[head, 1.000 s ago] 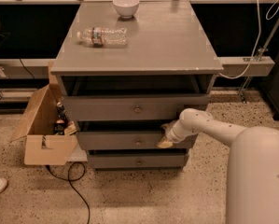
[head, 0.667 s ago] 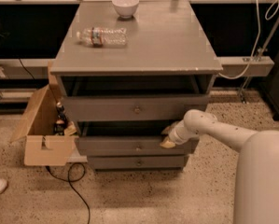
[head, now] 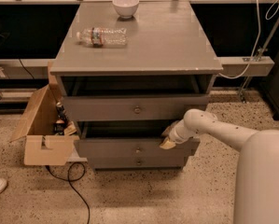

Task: Open middle drawer

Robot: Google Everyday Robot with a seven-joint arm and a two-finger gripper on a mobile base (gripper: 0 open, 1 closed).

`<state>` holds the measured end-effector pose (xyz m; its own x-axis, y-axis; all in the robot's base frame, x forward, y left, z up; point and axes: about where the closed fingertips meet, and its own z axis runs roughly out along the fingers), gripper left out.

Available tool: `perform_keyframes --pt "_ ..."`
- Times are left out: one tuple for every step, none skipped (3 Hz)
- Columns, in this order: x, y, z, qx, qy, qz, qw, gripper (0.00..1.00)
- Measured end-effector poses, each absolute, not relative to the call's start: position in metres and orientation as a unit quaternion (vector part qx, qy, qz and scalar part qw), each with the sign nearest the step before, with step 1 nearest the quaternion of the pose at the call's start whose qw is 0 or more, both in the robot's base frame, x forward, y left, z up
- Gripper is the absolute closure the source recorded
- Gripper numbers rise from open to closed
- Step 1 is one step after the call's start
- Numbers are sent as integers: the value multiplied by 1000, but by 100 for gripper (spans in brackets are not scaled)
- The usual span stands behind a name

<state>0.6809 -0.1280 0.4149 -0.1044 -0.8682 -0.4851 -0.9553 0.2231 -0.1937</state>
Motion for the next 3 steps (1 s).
perform_keyframes --pt "681 -128 415 -618 738 85 258 0" --pt "677 -126 408 -626 731 101 252 0" --pt "662 -126 400 -648 715 130 229 0"
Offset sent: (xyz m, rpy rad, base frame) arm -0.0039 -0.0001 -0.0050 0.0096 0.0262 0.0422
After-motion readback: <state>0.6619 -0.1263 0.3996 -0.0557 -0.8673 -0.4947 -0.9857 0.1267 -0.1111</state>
